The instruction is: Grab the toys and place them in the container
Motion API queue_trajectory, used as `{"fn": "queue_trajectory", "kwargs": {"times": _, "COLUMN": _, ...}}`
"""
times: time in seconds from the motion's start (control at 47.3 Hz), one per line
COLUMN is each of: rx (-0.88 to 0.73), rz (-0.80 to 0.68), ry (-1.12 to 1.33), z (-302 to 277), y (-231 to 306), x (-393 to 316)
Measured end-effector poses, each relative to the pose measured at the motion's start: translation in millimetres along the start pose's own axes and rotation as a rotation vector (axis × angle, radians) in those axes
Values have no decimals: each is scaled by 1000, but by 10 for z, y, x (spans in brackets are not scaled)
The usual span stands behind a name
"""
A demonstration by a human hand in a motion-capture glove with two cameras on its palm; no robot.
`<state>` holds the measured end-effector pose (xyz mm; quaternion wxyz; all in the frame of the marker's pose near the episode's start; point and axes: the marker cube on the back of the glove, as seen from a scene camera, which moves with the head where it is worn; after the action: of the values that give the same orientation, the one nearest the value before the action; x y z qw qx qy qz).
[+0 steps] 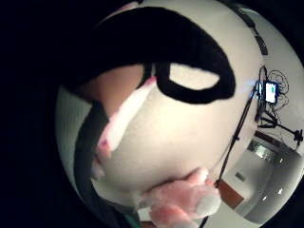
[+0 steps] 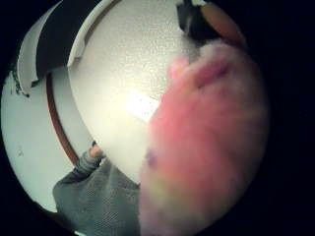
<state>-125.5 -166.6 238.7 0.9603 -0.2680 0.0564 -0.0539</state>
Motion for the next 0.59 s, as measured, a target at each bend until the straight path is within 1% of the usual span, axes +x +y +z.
{"fn": "queue_trajectory", "kwargs": {"times": 0.211, "rx": 165, "rz": -35, "ry": 14, "z": -15, "y": -41, "x": -76}}
{"fn": "queue_trajectory", "kwargs": {"times": 0.317, "rx": 187, "rz": -55, "ry": -14, "z": -123, "y": -120, "x": -87}}
{"fn": "queue_trajectory", "kwargs": {"times": 0.381, "rx": 189, "rz": -90, "ry": -41, "z": -288, "y": -163, "x": -41}}
{"fn": "queue_trajectory", "kwargs": {"times": 0.465, "rx": 241, "rz": -158, "ry": -50, "z": -776, "y": -194, "x": 108}}
{"fn": "queue_trajectory", "kwargs": {"times": 0.55, "rx": 366, "rz": -177, "ry": -117, "z": -1569, "y": -237, "x": 212}}
{"fn": "queue_trajectory", "kwargs": {"times": 0.592, "rx": 421, "rz": -161, "ry": -147, "z": -1924, "y": -272, "x": 195}}
